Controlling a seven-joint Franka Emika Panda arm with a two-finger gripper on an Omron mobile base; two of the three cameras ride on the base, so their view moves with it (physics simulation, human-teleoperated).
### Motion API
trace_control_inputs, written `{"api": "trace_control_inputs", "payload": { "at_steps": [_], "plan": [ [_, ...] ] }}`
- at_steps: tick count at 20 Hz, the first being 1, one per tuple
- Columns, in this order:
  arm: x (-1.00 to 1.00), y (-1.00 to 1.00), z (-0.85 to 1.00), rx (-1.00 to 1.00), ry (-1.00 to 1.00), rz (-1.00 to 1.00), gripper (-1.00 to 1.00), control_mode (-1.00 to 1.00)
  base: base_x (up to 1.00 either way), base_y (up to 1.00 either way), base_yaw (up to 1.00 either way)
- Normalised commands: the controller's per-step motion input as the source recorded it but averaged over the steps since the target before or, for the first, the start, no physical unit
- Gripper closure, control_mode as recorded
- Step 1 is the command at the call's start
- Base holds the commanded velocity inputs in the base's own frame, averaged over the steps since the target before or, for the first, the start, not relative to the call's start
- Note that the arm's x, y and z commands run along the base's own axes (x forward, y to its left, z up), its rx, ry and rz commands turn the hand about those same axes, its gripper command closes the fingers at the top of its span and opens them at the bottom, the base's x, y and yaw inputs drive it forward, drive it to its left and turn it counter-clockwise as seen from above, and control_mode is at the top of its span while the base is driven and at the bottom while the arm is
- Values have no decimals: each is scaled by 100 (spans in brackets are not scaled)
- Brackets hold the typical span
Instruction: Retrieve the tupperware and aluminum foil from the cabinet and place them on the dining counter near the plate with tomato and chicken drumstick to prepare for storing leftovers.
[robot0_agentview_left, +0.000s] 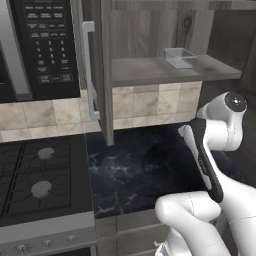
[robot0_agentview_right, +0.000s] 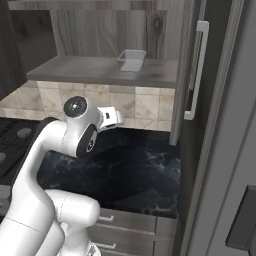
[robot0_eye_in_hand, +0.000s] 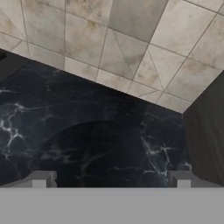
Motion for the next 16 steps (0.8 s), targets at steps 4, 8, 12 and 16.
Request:
{"api": "trace_control_inputs", "payload": {
  "at_steps": [4,8,12,16],
  "plan": [
    [0,0,0,0,0,0,-100,100,31,14,0],
    [1,-1,19,0,-6,0,-100,-100,4,-1,0],
    [0,0,64,0,-17,0,-100,-100,0,0,0],
    [3,0,84,0,-11,0,-100,-100,0,0,0]
  ]
}}
